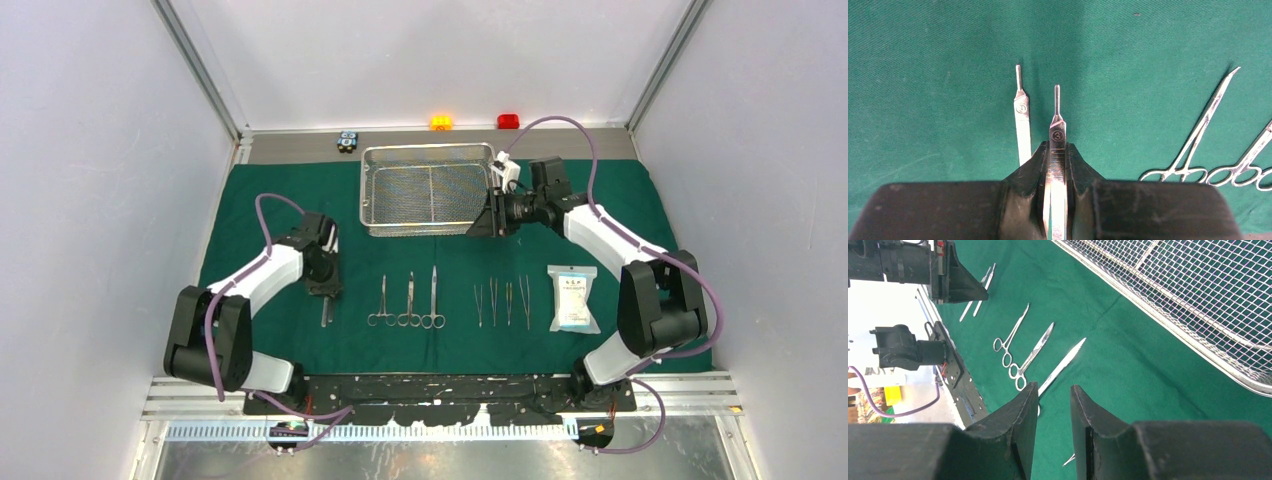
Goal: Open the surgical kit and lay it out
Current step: Place the medical item in the surgical kit.
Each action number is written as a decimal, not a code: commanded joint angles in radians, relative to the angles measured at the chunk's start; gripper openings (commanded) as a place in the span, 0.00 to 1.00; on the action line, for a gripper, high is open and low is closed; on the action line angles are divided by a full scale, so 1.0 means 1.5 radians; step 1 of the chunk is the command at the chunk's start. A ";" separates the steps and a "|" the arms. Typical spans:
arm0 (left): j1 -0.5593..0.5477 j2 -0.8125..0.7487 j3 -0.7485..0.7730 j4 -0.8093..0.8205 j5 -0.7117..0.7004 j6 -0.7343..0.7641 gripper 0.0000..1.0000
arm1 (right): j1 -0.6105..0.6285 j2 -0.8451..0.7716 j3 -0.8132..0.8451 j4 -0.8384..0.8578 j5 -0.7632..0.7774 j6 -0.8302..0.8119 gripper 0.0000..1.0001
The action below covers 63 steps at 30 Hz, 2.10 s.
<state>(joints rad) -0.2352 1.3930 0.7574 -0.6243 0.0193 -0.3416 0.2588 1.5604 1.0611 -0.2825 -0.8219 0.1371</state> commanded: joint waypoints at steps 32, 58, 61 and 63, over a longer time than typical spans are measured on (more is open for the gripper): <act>0.004 0.027 0.007 0.021 0.006 -0.019 0.24 | -0.003 0.024 0.002 0.032 -0.012 0.009 0.32; 0.007 0.059 0.053 0.010 0.007 0.006 0.17 | -0.003 0.030 0.003 0.033 -0.017 0.008 0.31; 0.007 0.061 0.056 0.009 0.007 0.007 0.17 | -0.004 0.031 0.003 0.033 -0.017 0.008 0.31; 0.007 0.062 0.056 0.009 0.004 0.009 0.17 | -0.003 0.031 0.003 0.033 -0.017 0.008 0.31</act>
<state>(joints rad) -0.2287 1.4796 0.8040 -0.6189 0.0273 -0.3473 0.2577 1.6108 1.0607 -0.2657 -0.8318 0.1562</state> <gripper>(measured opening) 0.169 0.312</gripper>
